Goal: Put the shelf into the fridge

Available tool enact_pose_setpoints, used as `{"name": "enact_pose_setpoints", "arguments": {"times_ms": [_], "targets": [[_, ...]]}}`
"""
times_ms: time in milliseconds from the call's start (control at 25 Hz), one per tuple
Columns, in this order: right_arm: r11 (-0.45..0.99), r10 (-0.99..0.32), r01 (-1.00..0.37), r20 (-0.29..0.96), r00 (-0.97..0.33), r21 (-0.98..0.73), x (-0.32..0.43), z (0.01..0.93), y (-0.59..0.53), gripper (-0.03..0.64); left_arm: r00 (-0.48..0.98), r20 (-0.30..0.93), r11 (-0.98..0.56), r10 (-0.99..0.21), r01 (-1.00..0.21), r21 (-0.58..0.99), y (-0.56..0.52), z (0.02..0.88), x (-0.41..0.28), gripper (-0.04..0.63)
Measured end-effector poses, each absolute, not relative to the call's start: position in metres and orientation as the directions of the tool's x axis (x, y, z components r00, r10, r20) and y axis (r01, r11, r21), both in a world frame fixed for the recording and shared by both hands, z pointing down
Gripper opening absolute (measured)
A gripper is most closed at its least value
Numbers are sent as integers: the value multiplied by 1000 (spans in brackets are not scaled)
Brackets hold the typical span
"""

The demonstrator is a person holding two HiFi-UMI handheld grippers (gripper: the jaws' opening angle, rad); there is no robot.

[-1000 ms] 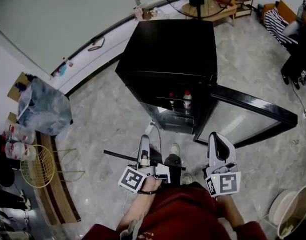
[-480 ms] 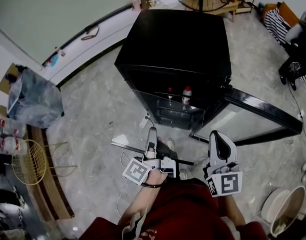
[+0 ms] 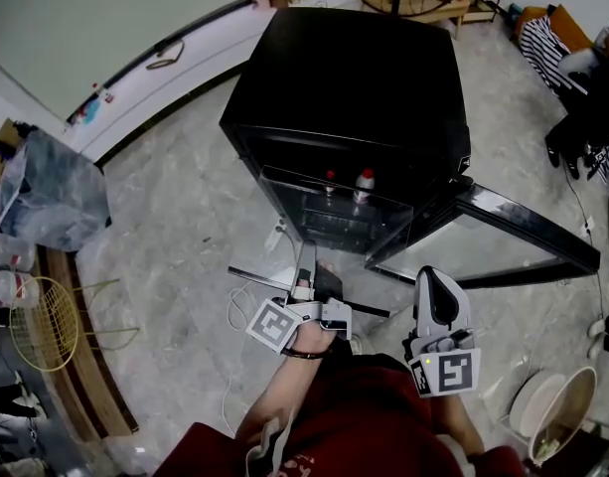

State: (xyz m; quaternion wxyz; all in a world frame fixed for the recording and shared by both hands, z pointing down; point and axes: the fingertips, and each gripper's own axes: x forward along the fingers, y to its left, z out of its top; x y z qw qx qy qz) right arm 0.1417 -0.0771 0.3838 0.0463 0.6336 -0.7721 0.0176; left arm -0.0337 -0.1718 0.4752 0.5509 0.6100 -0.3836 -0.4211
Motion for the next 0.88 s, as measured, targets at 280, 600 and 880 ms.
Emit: {"name": "enact_pose_setpoints", "arguments": {"times_ms": [280,600,880], "targets": [[190,-976,-981,110,-186,31,144,391,-88,0,355,-103,-100,-929,26,995,-196,483,-24,15],[183,-976,-983,125,-178,29,148,398,-102,0,354,-102,-90,-930,52,995,-225,493,-11,15],[183,-974,-983,142,-177,28,150,404,-113,0,345,-112,-86,-932,90,992,-243,499,-4,15]]}}
